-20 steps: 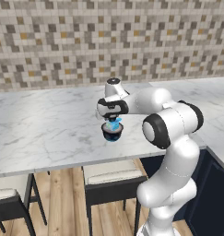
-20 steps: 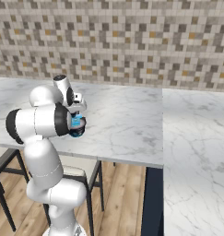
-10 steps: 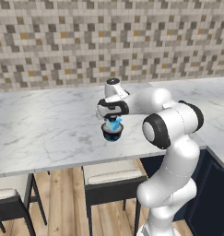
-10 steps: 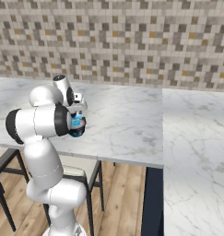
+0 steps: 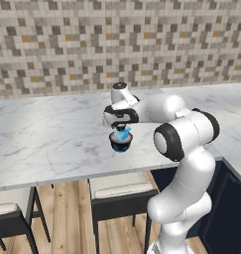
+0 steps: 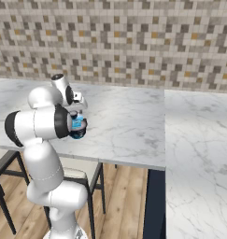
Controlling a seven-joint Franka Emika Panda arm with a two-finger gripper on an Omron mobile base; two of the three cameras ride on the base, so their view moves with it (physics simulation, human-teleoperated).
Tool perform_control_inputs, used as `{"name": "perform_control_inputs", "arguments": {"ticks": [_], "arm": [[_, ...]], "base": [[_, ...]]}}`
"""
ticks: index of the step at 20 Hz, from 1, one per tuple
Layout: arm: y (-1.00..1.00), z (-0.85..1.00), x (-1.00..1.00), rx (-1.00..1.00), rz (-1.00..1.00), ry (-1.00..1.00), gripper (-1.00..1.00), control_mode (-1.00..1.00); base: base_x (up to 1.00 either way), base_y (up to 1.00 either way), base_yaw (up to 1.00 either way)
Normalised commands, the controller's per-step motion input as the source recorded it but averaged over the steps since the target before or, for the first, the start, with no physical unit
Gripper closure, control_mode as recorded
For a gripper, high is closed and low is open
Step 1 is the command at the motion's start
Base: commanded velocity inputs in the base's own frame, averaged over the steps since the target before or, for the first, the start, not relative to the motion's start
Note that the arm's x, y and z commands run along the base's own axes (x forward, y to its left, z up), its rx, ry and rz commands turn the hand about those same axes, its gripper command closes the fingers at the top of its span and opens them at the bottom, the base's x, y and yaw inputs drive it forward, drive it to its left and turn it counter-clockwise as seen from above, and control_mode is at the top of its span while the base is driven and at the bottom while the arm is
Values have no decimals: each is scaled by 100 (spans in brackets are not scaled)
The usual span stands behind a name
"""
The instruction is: Stack the yogurt containers by placing the smaller containers on top of the larger containers.
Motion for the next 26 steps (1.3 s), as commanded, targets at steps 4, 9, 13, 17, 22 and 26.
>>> {"name": "perform_control_inputs", "arguments": {"ticks": [4,9,13,17,22,26], "arm": [[5,23,0,0,-5,-4,-100,-100],[2,28,-8,-1,-9,-3,-100,-100],[0,30,-13,0,-6,0,-100,-100],[-13,28,-30,1,-3,0,-100,-100],[-23,24,-40,3,0,-1,-100,-100],[-29,21,-45,4,0,-4,-100,-100]], "base": [[0,0,0],[0,0,0],[0,0,0],[0,0,0],[0,0,0],[0,0,0]]}}
